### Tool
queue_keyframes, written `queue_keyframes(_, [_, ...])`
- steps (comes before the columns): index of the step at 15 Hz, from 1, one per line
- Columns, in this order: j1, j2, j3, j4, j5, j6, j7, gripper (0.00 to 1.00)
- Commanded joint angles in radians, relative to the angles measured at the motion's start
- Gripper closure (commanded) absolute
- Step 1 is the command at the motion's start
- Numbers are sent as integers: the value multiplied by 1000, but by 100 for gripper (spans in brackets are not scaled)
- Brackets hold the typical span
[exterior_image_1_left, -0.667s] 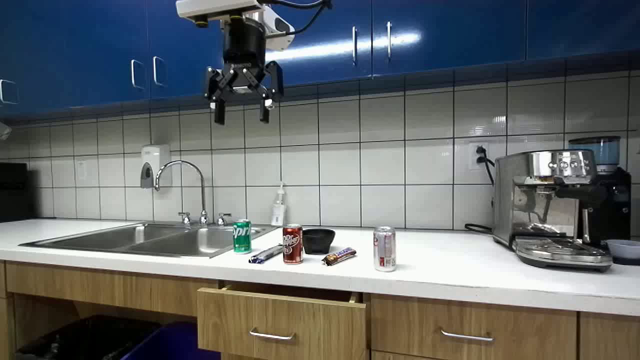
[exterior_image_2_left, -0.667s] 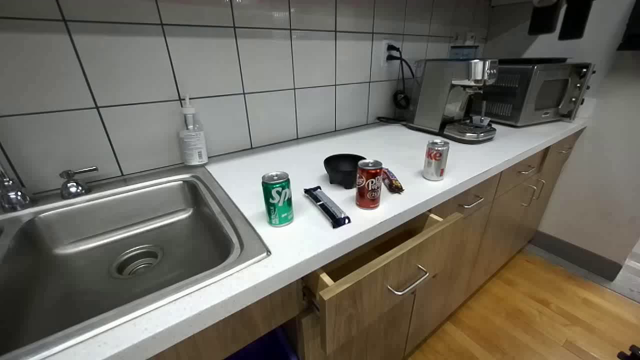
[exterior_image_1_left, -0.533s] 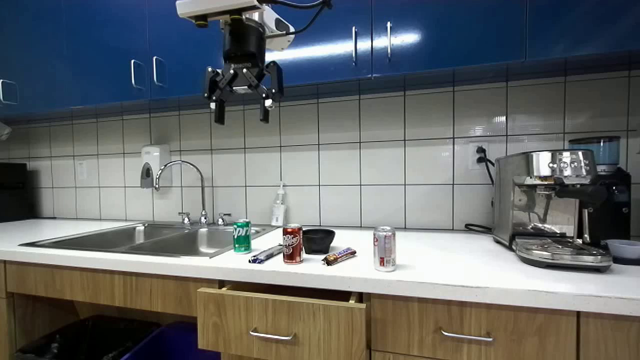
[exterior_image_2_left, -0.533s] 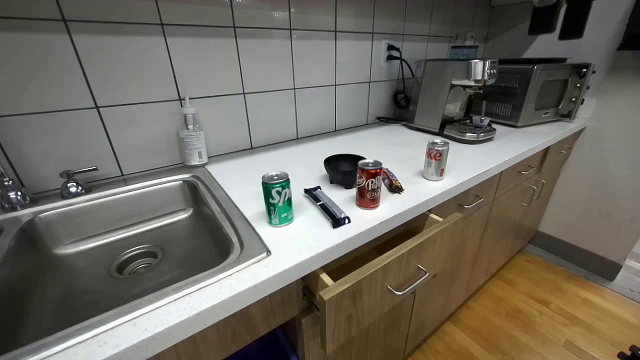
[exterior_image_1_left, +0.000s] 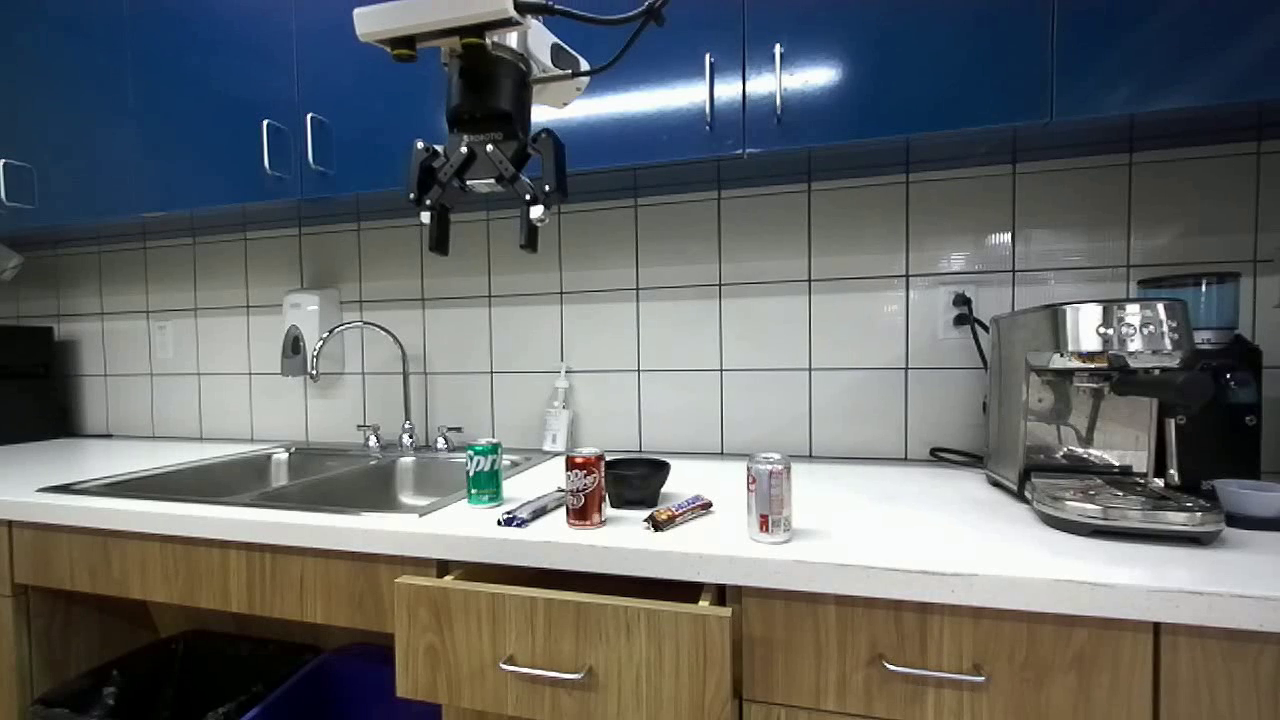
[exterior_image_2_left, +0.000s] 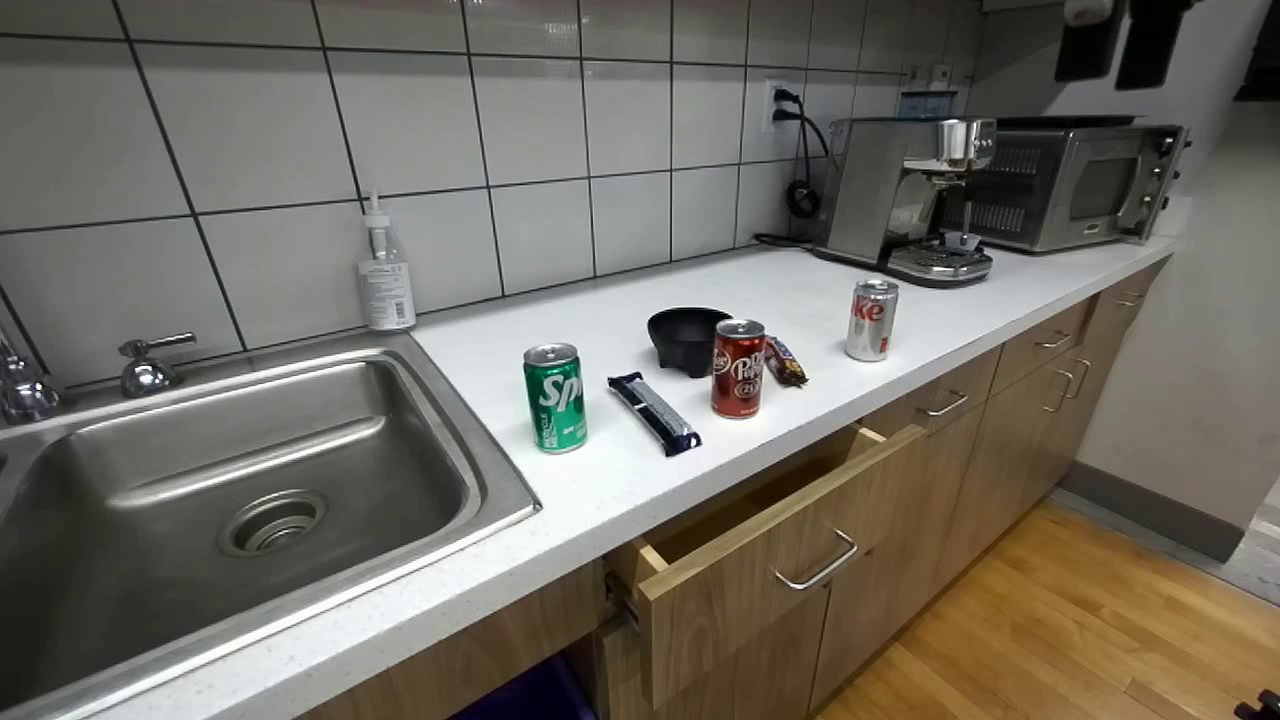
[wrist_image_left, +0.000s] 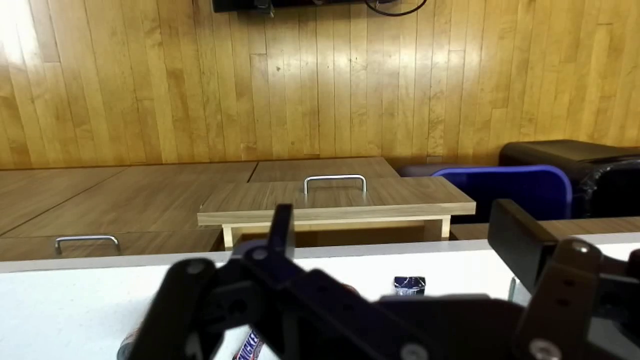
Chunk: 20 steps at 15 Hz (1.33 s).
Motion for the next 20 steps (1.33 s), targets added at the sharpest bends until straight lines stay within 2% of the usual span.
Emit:
queue_keyframes(1, [-10, 32, -1, -33, 3, 40, 3, 0])
queue_keyframes(11, [-12, 146, 6, -153, -6, 296, 22, 0])
queue_keyframes(15, [-12, 217, 6, -162, -5, 395, 31, 0])
queue_keyframes(20, [-12, 340, 7, -138, -18, 458, 29, 0])
